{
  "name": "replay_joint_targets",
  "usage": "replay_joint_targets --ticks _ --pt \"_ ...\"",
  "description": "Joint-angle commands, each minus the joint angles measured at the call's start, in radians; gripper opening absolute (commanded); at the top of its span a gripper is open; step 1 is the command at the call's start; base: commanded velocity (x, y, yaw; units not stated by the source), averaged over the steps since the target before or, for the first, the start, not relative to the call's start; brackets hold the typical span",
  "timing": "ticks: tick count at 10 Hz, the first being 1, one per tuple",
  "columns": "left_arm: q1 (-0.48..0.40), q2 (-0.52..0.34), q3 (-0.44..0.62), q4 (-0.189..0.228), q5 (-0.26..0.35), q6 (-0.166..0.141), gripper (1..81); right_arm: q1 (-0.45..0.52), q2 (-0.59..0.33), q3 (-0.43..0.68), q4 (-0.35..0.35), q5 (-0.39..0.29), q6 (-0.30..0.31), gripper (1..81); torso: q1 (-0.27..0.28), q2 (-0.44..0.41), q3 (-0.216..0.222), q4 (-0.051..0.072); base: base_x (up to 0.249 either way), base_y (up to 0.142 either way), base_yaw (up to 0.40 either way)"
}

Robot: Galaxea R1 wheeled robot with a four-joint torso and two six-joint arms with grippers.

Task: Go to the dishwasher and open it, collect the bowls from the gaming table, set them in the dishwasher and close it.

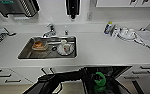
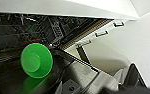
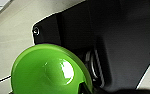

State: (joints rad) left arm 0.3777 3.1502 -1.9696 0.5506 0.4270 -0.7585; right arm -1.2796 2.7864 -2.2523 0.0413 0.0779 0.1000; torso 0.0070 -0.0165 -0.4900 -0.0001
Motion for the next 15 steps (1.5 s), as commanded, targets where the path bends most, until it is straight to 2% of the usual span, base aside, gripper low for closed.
replay_joint_targets --ticks 1,3,5,7,9,11,15 --pt "-0.113 0.039 0.124 0.008 0.042 0.004 81.1 0.019 -0.017 0.008 -0.015 -0.070 -0.003 1.0 0.000 0.000 0.000 0.000 0.000 0.000 0.000" --pt "-0.095 0.028 0.172 0.003 0.039 0.002 81.1 0.015 -0.022 0.008 -0.015 -0.070 -0.003 1.0 0.000 0.000 0.000 0.000 0.000 0.000 0.000" --pt "-0.078 -0.019 0.247 -0.001 0.033 0.002 81.1 0.012 -0.028 0.013 -0.015 -0.069 -0.003 1.0 0.000 0.000 0.000 0.000 0.000 0.000 0.000" --pt "-0.049 -0.133 0.377 0.006 0.038 0.002 81.1 0.010 -0.049 0.033 -0.011 -0.069 -0.002 1.0 0.000 0.000 0.000 0.000 0.000 0.000 0.000" --pt "-0.001 -0.263 0.463 0.008 0.036 0.010 81.1 0.012 -0.097 0.086 -0.006 -0.067 0.006 1.0 0.000 0.000 0.000 0.000 0.000 0.000 0.000" --pt "0.063 -0.341 0.463 0.054 0.035 0.010 81.1 0.012 -0.138 0.119 0.000 -0.067 0.009 1.0 0.000 0.000 0.000 0.000 0.000 0.000 0.000" --pt "0.263 -0.450 0.440 0.163 0.032 0.011 81.1 0.039 -0.245 0.218 0.005 -0.063 0.010 1.0 0.000 0.000 0.000 0.000 0.000 0.000 0.000"
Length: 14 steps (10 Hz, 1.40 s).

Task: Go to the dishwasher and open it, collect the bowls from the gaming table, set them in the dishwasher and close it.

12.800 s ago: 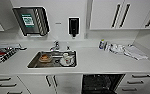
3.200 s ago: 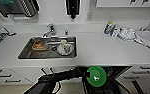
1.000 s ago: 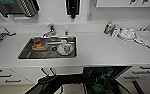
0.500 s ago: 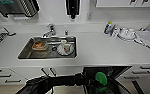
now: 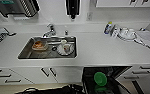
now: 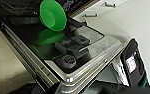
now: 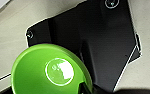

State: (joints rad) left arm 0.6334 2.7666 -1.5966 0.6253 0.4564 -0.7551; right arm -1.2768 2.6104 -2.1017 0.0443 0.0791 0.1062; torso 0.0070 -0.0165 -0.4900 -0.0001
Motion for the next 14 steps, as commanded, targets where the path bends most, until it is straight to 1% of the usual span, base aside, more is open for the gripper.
replay_joint_targets --ticks 1,2,3,4,6,7,9,10,12,14 --pt "0.062 -0.094 0.064 0.105 0.002 0.008 81.1 0.046 -0.092 0.086 0.005 -0.061 0.007 1.0 0.000 0.000 0.000 0.000 0.000 0.000 0.000" --pt "0.119 -0.118 0.044 0.135 -0.001 0.008 81.1 0.056 -0.115 0.103 0.018 -0.061 0.012 1.0 0.000 0.000 0.000 0.000 0.000 0.000 0.000" --pt "0.182 -0.136 0.002 0.163 -0.004 0.008 81.1 0.069 -0.138 0.121 0.028 -0.061 0.015 1.0 0.000 0.000 0.000 0.000 0.000 0.000 0.000" --pt "0.228 -0.140 -0.048 0.175 -0.019 0.007 81.1 0.079 -0.163 0.146 0.032 -0.062 0.026 1.0 0.000 0.000 0.000 0.000 0.000 0.000 0.000" --pt "0.309 -0.166 -0.112 0.171 -0.109 0.002 81.1 0.107 -0.207 0.181 0.032 -0.068 0.052 1.0 0.000 0.000 0.000 0.000 0.000 0.000 0.000" --pt "0.351 -0.174 -0.123 0.174 -0.114 0.002 81.1 0.125 -0.227 0.190 0.032 -0.071 0.062 1.0 0.000 0.000 0.000 0.000 0.000 0.000 0.000" --pt "0.417 -0.172 -0.180 0.178 -0.130 0.007 81.1 0.167 -0.271 0.232 0.046 -0.079 0.079 1.0 0.000 0.000 0.000 0.000 0.000 0.000 0.000" --pt "0.444 -0.172 -0.228 0.178 -0.160 0.008 81.1 0.184 -0.296 0.267 0.046 -0.099 0.084 1.0 0.000 0.000 0.000 0.000 0.000 0.000 0.000" --pt "0.493 -0.159 -0.319 0.180 -0.206 0.010 81.1 0.207 -0.344 0.328 0.049 -0.102 0.084 1.0 0.000 0.000 0.000 0.000 0.000 0.000 0.000" --pt "0.533 -0.108 -0.440 0.182 -0.240 0.023 81.1 0.240 -0.402 0.388 0.068 -0.114 0.084 1.0 0.000 0.000 0.000 0.000 0.000 0.000 0.000"
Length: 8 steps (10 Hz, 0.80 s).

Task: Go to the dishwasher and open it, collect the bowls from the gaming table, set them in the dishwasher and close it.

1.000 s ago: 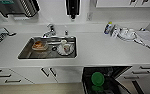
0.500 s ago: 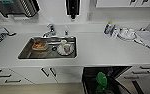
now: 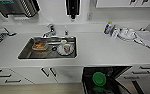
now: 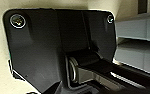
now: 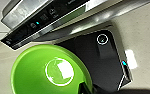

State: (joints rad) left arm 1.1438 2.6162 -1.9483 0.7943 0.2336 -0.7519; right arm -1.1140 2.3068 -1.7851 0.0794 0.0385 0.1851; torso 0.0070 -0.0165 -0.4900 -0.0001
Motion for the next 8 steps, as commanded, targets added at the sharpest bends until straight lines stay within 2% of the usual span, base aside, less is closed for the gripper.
replay_joint_targets --ticks 1,3,5,8 --pt "0.040 0.064 -0.134 0.017 -0.037 0.020 81.1 0.098 -0.125 0.104 0.045 -0.074 0.005 1.0 0.000 0.000 0.000 0.000 0.000 0.000 0.000" --pt "0.075 0.085 -0.164 0.019 -0.059 0.035 81.1 0.148 -0.156 0.135 0.074 -0.091 0.005 1.0 0.000 0.000 0.000 0.000 0.000 0.000 0.000" --pt "0.102 0.091 -0.194 0.016 -0.063 0.037 81.1 0.191 -0.160 0.155 0.085 -0.094 0.005 1.0 0.000 0.000 0.000 0.000 0.000 0.000 0.000" --pt "0.130 0.125 -0.296 0.014 -0.132 0.036 81.1 0.248 -0.162 0.173 0.111 -0.094 0.007 1.0 0.000 0.000 0.000 0.000 0.000 0.000 0.000"
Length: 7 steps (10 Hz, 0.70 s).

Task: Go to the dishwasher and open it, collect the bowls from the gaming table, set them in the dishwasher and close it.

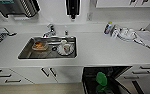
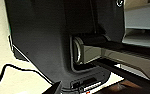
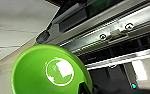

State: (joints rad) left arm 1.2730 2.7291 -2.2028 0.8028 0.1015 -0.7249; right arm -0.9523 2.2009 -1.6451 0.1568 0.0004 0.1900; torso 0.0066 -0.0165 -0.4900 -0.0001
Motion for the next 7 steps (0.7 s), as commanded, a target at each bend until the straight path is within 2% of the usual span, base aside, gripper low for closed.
replay_joint_targets --ticks 1,5,7 --pt "0.006 0.028 -0.064 0.009 0.000 0.010 81.1 0.102 -0.057 0.038 0.039 -0.056 0.002 1.0 0.000 0.000 0.000 0.000 0.000 0.000 0.000" --pt "0.050 0.078 -0.204 0.009 -0.003 0.030 81.1 0.183 -0.030 0.021 0.078 -0.056 0.002 1.0 0.000 0.000 0.000 0.000 0.000 0.000 0.000" --pt "0.095 0.081 -0.265 0.009 -0.068 0.033 81.1 0.217 0.045 -0.062 0.078 -0.072 0.000 1.0 0.000 0.000 0.000 0.000 0.000 0.000 0.000"
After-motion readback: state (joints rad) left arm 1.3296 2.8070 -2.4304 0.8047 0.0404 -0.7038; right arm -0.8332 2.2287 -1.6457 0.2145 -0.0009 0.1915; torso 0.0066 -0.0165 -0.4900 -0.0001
